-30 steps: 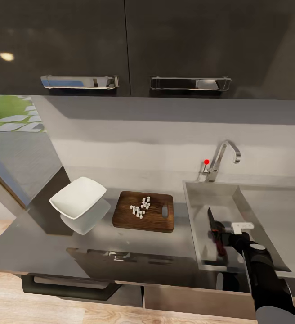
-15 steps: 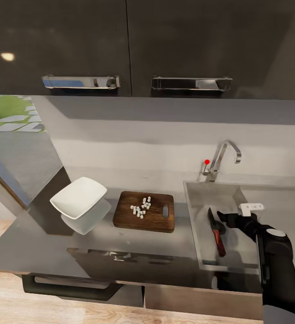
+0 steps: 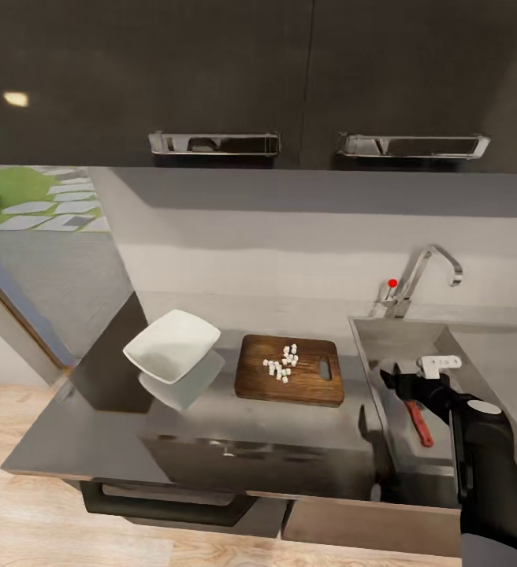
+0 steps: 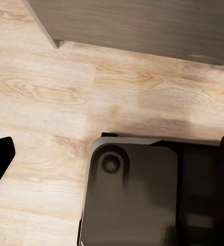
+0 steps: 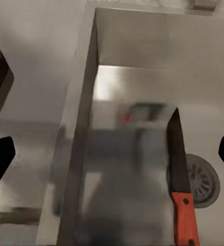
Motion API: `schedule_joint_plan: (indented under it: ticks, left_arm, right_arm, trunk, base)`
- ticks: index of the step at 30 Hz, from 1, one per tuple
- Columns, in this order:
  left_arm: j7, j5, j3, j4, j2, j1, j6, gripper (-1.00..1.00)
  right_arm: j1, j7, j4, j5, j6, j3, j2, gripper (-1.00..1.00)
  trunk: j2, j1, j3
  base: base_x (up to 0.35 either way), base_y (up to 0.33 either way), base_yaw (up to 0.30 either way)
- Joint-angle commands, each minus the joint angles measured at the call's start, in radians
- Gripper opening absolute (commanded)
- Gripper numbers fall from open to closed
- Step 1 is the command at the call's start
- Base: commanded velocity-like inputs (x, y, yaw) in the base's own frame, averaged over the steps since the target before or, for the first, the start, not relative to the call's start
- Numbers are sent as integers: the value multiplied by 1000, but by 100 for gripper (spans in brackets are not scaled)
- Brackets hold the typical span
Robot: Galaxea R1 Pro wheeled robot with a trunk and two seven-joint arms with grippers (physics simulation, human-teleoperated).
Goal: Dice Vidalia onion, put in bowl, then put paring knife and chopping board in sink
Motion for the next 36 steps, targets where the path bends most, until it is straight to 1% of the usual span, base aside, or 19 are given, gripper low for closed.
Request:
schedule_joint_plan:
  ticks: [1,11,20,27,36]
  left_arm:
    - [2,-1,1,-1,0,0,-2,100]
    - [2,-1,0,0,0,0,-2,100]
    - [2,-1,0,1,0,0,-2,100]
    - [2,-1,0,1,0,0,-2,100]
    - [2,-1,0,1,0,0,-2,100]
  right_arm:
    - [-1,10,-2,10,2,-2,1,100]
    - [-1,11,0,11,2,-1,2,100]
    - [-1,12,0,10,2,-3,1,100]
    - [-1,12,0,11,2,-2,1,100]
    - [-1,12,1,11,2,-1,2,100]
  trunk:
    - [-2,1,-2]
    - [-2,1,-2]
    - [-2,1,-2]
    - [-2,1,-2]
    - [-2,1,-4]
  base:
    - [0,303,0]
    - [74,273,0]
    - [25,34,0]
    - [102,115,0]
    - [12,14,0]
